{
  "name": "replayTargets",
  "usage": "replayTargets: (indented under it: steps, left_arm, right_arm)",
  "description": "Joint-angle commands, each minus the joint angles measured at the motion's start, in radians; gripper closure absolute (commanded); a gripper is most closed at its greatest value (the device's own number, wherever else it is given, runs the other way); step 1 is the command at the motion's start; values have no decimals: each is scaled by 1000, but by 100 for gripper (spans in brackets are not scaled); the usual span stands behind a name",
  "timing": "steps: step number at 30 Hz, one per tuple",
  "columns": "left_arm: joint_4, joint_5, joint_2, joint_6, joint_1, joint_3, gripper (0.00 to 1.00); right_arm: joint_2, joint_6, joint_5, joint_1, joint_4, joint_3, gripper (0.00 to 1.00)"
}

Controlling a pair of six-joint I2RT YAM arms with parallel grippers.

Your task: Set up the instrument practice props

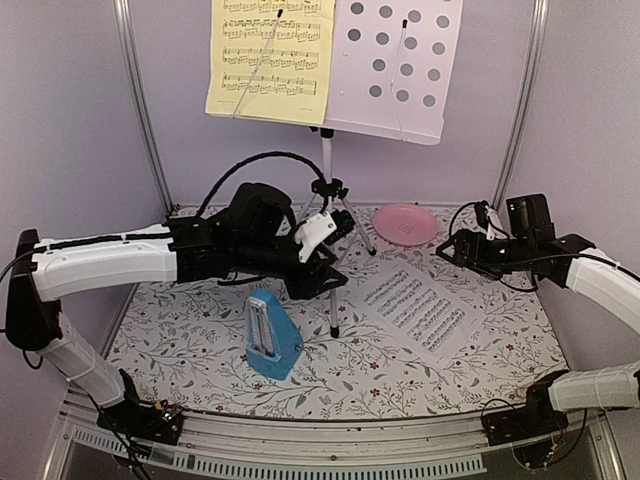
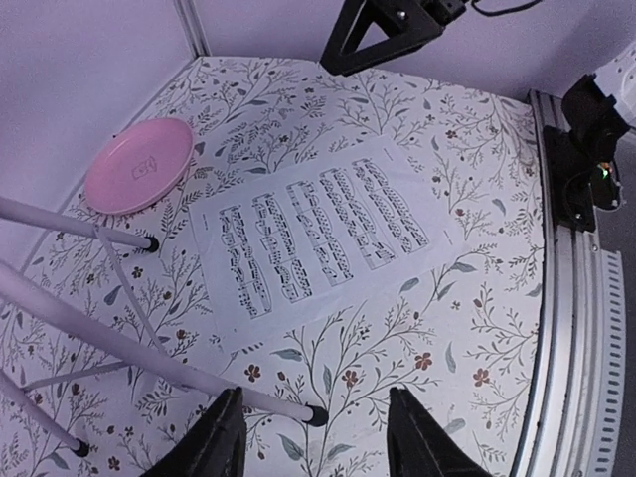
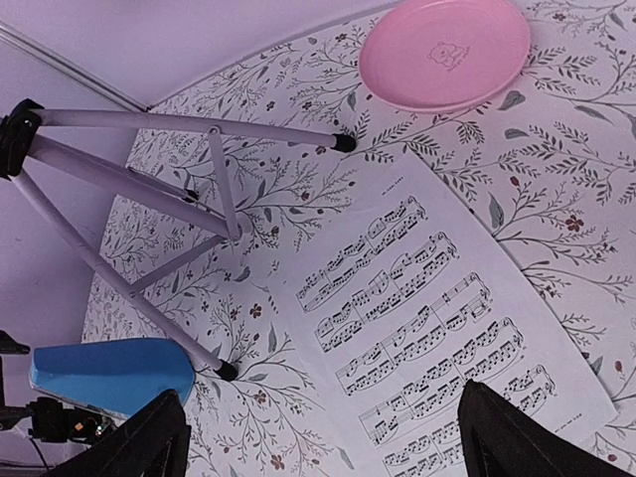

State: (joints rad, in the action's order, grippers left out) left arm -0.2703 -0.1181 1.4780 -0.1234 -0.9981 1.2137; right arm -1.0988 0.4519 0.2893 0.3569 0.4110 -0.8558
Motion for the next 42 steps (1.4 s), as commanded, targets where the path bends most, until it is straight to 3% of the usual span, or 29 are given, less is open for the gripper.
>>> replayTargets:
  steps: [1,7,15,30,42]
  left_arm:
    - [-21,-58,168,-54,-38,110,51]
    - [-40,-82,429,-82,-93,306,54]
    - [-175,-96,719,-122,-113,586,56]
    - [-146,-35,904,-92,-84,688,60]
    - [-127,-61,989,-72,-41,720,66]
  right_arm:
    - [-9,76,107,-95,17,76,4]
    - [23,129,138,-257,15,182,4]
    - [9,155,104,-355,69,229,3]
    - [-182,119,-55,-364,0,244,1]
    - [-360,74,84,-364,-142,246,3]
